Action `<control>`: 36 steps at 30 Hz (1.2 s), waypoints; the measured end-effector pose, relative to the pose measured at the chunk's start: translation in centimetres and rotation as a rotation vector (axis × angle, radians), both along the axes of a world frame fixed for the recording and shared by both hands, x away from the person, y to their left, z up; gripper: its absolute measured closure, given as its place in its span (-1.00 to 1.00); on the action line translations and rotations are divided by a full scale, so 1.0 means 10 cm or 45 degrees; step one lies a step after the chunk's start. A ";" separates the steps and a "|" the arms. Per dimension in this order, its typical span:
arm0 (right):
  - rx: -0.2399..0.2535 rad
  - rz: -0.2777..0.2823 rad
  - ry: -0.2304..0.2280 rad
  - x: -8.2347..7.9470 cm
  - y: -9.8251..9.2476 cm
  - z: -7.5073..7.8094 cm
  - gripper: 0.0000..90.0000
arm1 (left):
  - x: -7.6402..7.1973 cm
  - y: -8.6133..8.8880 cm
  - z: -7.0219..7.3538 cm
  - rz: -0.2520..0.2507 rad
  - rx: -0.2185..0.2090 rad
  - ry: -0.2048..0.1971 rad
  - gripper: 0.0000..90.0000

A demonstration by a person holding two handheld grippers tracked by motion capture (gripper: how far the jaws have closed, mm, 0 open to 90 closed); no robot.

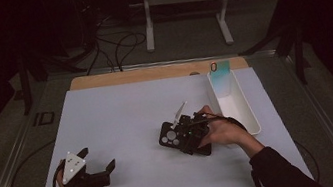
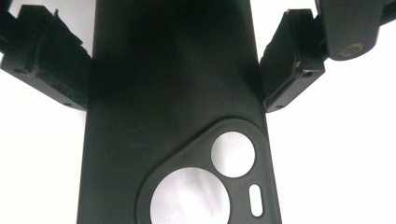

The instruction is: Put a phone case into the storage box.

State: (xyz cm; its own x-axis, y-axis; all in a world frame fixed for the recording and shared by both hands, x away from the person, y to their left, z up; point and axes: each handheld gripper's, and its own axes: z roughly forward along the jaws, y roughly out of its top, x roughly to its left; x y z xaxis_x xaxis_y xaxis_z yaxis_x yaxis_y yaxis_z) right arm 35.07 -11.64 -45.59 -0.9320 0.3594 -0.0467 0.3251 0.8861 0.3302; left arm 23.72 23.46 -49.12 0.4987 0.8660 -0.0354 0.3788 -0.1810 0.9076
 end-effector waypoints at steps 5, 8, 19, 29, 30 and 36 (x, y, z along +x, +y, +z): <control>0.109 -0.050 -0.039 -0.05 -0.04 0.13 -0.68 | 0.00 -0.01 0.03 -0.007 -0.028 0.002 -1.00; 0.186 -0.101 -0.066 -0.10 -0.04 0.20 -0.68 | 0.00 -0.03 0.07 -0.009 -0.044 0.000 -1.00; 0.505 -0.259 -0.162 -0.18 -0.12 0.33 -0.68 | 0.04 -0.16 0.23 -0.022 -0.098 0.004 -1.00; 0.701 -0.371 -0.226 -0.23 -0.18 0.41 -0.68 | 0.07 -0.41 0.31 -0.101 -0.107 0.014 -0.97; 0.731 -0.387 -0.239 -0.24 -0.18 0.42 -0.68 | 0.08 -0.46 0.31 -0.114 -0.106 0.016 -0.97; 0.855 -0.443 -0.275 -0.26 -0.15 0.47 -0.68 | 0.14 -0.75 0.35 -0.207 -0.100 0.031 -0.93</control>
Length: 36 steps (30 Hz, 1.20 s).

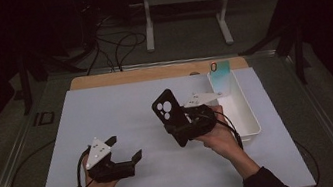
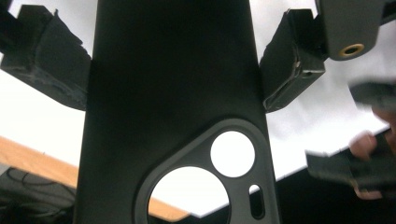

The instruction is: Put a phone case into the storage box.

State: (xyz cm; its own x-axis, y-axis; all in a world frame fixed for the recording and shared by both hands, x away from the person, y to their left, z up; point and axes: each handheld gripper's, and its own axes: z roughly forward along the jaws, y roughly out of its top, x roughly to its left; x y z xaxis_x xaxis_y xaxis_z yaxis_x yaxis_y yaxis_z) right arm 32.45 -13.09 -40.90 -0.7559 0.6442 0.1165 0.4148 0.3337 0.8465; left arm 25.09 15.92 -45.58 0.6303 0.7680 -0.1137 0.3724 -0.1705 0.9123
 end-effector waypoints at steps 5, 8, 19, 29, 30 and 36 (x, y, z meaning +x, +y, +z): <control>0.085 -0.036 -0.007 -0.01 0.04 0.04 -0.68 | 0.05 -0.21 0.04 -0.064 0.001 0.011 -0.89; 0.109 -0.052 -0.018 -0.01 0.06 0.05 -0.68 | 0.06 -0.29 0.06 -0.082 0.007 0.014 -0.86; 0.235 -0.087 -0.030 -0.04 0.21 0.09 -0.68 | 0.12 -0.64 0.11 -0.127 0.002 0.018 -0.56; 0.276 -0.073 -0.063 -0.11 0.27 0.11 -0.68 | 0.17 -0.76 0.12 -0.163 -0.048 0.017 0.17; 0.278 -0.068 -0.064 -0.12 0.28 0.12 -0.68 | 0.18 -0.76 0.12 -0.167 -0.055 0.015 0.26; 0.266 -0.046 -0.083 -0.14 0.28 0.13 -0.69 | 0.19 -0.74 0.13 -0.150 -0.079 0.017 0.71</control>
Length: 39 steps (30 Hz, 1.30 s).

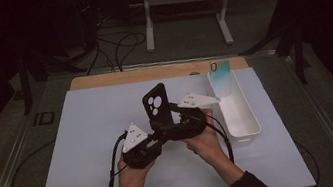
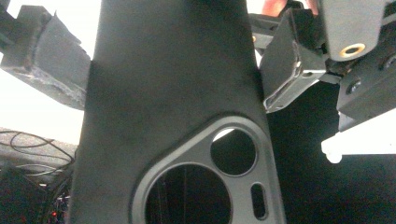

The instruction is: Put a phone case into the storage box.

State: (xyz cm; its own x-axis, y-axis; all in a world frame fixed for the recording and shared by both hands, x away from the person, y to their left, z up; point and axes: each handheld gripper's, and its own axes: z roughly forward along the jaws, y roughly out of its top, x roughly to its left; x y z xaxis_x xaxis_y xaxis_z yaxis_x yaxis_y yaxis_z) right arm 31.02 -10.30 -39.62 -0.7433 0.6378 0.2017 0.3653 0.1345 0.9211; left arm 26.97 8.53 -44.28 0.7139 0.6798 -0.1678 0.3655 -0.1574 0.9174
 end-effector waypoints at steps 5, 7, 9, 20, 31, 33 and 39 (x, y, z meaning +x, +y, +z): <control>0.002 0.028 -0.010 -0.02 -0.03 0.01 -0.71 | 0.00 0.03 -0.01 -0.002 -0.005 0.015 0.78; -0.014 0.036 -0.012 -0.03 -0.03 0.01 -0.71 | -0.01 0.02 -0.02 -0.003 0.001 0.027 0.79; -0.026 0.040 -0.010 -0.03 -0.03 0.00 -0.72 | -0.01 0.02 -0.03 0.000 0.005 0.030 0.79; -0.041 0.046 -0.060 -0.03 -0.11 0.14 -0.78 | 0.00 0.01 -0.07 0.006 0.032 0.046 0.80; -0.011 0.062 -0.100 0.08 -0.12 0.38 -0.78 | -0.05 0.00 -0.08 -0.046 0.046 0.031 0.80; -0.017 0.068 -0.098 0.09 -0.12 0.38 -0.77 | -0.05 -0.01 -0.08 -0.050 0.047 0.029 0.80; -0.005 0.087 -0.082 0.09 -0.14 0.38 -0.74 | -0.06 -0.02 -0.10 -0.071 0.029 0.030 0.80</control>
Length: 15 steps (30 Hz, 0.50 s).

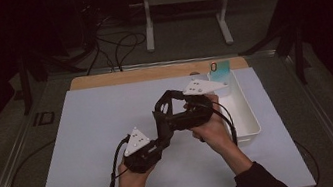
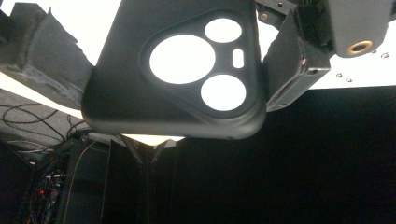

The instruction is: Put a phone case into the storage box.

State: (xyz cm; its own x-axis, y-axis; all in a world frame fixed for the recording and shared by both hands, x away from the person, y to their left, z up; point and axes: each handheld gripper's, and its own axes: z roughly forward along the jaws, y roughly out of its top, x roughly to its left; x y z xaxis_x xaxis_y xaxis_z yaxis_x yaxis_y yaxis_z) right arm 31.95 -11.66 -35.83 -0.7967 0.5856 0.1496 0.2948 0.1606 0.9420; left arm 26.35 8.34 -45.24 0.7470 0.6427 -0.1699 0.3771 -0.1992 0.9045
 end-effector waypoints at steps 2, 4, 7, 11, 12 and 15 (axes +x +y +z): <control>0.008 0.004 -0.007 0.00 0.00 0.00 -0.74 | 0.00 0.00 0.00 -0.009 -0.006 0.000 0.80; 0.017 0.009 -0.006 0.00 0.00 0.00 -0.74 | 0.00 -0.01 0.00 -0.011 -0.009 -0.004 0.80; 0.024 0.015 0.000 0.01 -0.01 0.01 -0.75 | -0.01 -0.01 -0.01 -0.015 -0.005 -0.007 0.80; 0.043 0.029 0.025 0.02 -0.01 0.00 -0.77 | -0.02 -0.02 -0.01 -0.032 -0.008 -0.018 0.80; 0.060 0.038 0.034 0.04 -0.02 0.00 -0.77 | -0.02 -0.02 -0.01 -0.033 -0.007 -0.020 0.80; 0.063 0.044 0.046 0.04 -0.01 -0.01 -0.77 | -0.03 -0.04 -0.02 -0.043 -0.003 -0.027 0.80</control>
